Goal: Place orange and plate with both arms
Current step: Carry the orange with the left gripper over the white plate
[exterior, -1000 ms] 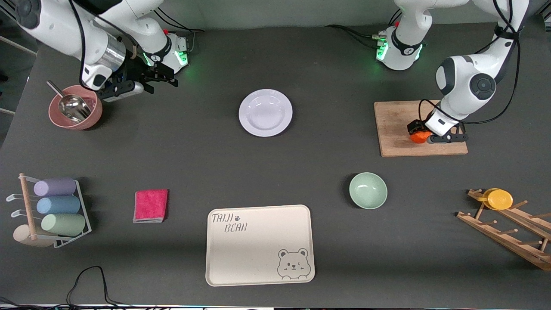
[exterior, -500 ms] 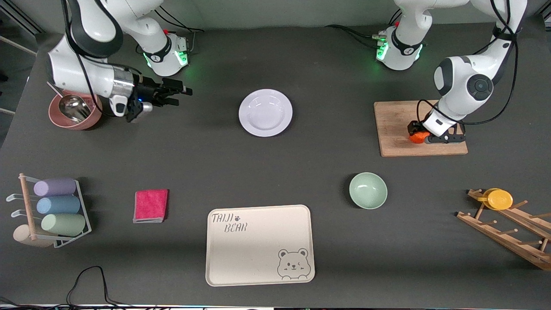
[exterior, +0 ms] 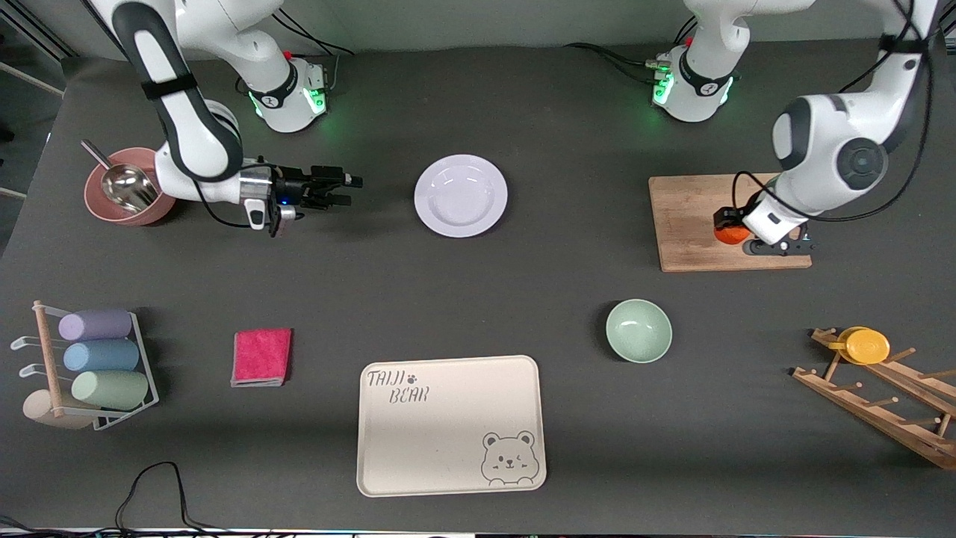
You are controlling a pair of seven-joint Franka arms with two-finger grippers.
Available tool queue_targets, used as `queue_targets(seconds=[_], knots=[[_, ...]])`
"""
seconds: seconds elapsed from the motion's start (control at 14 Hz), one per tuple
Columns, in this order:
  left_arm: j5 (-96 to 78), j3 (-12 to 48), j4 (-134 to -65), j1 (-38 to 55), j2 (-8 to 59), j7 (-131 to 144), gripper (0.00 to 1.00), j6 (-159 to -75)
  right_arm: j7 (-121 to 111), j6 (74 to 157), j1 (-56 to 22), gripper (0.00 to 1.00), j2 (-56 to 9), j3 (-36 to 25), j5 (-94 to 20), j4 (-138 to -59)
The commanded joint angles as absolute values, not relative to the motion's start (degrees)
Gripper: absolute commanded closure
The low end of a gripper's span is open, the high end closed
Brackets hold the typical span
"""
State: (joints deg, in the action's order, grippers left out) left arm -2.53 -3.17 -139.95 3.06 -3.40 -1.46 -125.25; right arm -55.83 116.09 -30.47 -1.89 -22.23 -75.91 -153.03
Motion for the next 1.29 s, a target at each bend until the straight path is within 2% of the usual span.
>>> queue_targets(seconds=[0.0,0.14,0.29,0.5,0.71,0.79,0.86,1.0,1.21], knots=[[-5.7,-1.6,-130.9,4.5,-8.6,3.4,0.53,-110.1,-67.5,110.8,-31.0,0.0,-10.3,-22.9,-83.6,-152.1],[-8.5,3.4,-123.0,5.4,-8.5,12.6,0.53,-101.6,-73.4,109.0,-31.1,0.0,-14.7,-22.9,-87.7,-152.0],[-10.4,10.4,-118.3,6.6,-8.1,23.4,0.53,-98.7,-76.0,108.1,-31.0,0.0,-17.2,-22.9,-88.8,-151.9],[-13.7,20.3,-114.9,7.3,-7.1,36.0,0.53,-99.6,-76.8,105.8,-30.5,0.0,-19.2,-22.9,-88.8,-151.9],[-14.5,30.0,-108.6,7.5,-0.8,47.7,0.53,-102.9,-77.0,103.1,-30.4,0.0,-21.4,-22.9,-88.8,-151.7],[-14.3,32.8,-108.1,7.9,1.3,51.0,0.53,-106.3,-77.0,102.6,-30.3,0.04,-21.5,-22.9,-88.8,-151.7],[-13.9,35.0,-108.2,9.2,3.6,54.0,0.54,-110.5,-77.0,102.6,-30.3,0.13,-21.5,-22.9,-88.8,-151.7],[-11.3,35.6,-108.4,15.3,10.2,59.8,0.54,-118.3,-77.1,102.6,-30.3,0.29,-21.5,-22.9,-88.8,-151.8],[-5.1,35.3,-108.4,22.2,19.7,67.5,0.53,-128.1,-77.2,102.6,-30.3,0.41,-21.5,-22.9,-88.8,-151.8]])
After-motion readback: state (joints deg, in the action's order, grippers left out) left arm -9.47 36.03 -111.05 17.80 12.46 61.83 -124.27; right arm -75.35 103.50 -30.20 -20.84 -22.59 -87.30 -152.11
